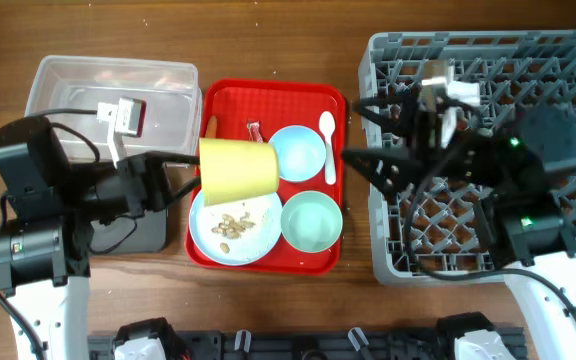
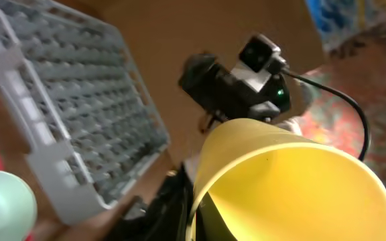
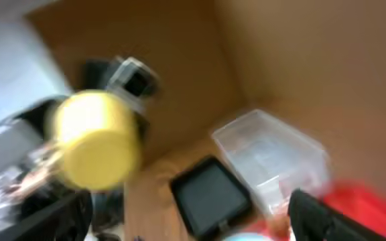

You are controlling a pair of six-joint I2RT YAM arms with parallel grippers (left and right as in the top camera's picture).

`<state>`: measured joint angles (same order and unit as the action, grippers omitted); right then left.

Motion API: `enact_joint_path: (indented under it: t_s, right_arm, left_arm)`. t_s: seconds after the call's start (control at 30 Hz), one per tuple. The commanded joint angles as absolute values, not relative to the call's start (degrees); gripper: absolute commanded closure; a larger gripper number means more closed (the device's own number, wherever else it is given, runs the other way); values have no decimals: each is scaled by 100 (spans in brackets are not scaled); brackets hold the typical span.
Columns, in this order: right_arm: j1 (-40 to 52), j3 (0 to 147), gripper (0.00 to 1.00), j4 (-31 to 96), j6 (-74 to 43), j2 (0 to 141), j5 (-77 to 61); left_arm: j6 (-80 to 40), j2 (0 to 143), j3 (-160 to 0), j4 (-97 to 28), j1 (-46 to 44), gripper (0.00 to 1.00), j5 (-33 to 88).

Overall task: Sort waste into correct bins and load items into the dishwasher rack
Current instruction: 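Lift the yellow cup with the left gripper and hold it up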

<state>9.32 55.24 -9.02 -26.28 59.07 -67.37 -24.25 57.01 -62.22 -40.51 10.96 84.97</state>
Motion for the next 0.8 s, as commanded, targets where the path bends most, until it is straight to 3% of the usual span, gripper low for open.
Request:
enact_joint_path:
  t_s: [0.0, 0.13, 0.57, 0.77]
  right_arm:
    - [945, 5596, 6, -2187, -4075, 5905, -8237]
    - [1011, 5596, 10, -2576, -4984, 5905, -8237]
    - [2368, 5599, 12, -2655, -5072, 6812, -6726]
    - [2421, 5599, 13, -4143, -5590, 7142, -7424]
  left_arm:
    - [-3148, 5653, -6296, -3669, 1044, 96, 9032]
    - [-3354, 5634, -6298, -2858, 788, 96, 9013]
    - [-3328, 5636, -6296, -2578, 242, 96, 8235]
    - [-3330, 5636, -6296, -2477, 132, 96, 8145]
